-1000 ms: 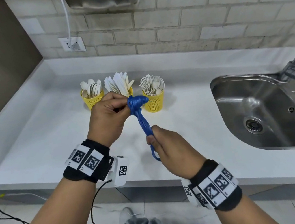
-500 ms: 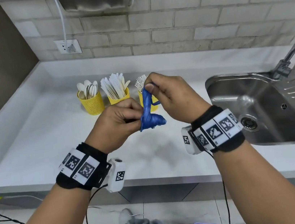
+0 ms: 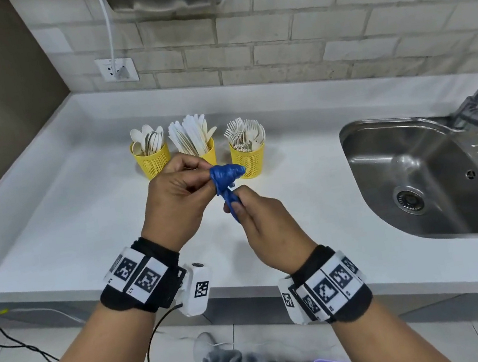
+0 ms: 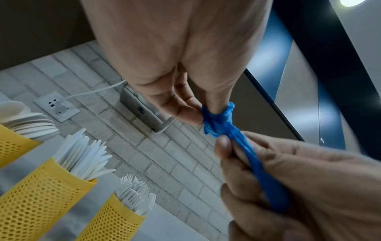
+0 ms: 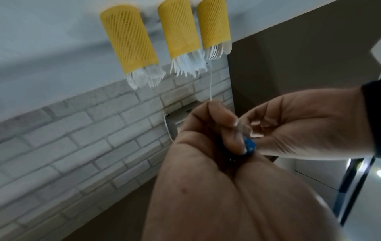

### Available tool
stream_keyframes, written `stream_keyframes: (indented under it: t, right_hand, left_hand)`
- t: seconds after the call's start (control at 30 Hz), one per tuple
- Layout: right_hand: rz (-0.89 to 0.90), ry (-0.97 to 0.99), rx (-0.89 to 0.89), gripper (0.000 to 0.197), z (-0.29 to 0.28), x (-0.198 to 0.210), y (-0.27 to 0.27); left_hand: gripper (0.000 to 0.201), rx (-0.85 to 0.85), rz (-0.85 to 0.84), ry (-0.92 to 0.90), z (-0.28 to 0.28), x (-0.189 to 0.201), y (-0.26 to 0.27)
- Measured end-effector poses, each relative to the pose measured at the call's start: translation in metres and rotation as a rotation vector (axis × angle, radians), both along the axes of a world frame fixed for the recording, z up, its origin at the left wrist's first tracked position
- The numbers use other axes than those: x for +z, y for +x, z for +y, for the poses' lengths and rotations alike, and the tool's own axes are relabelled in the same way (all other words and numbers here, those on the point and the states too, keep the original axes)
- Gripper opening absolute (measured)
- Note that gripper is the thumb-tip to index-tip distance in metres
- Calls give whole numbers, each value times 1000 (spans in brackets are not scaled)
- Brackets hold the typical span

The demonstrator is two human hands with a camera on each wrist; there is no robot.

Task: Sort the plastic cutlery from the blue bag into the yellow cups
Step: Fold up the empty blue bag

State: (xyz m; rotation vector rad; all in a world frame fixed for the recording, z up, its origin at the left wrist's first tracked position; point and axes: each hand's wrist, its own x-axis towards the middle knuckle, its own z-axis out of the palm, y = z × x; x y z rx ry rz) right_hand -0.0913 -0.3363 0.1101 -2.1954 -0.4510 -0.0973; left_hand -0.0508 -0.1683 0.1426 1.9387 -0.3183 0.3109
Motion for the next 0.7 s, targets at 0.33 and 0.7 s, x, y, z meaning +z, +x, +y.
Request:
stream_keyframes:
  t: [0.33,0.7]
  right_hand:
    - [-337,-278,2,19,-15,53,7]
    - [-79,-77,118,36,-17,78,37]
  left_hand:
    - [27,36,66,93,-3,0,3]
    - [14,-291,26,40,-1,13,-8]
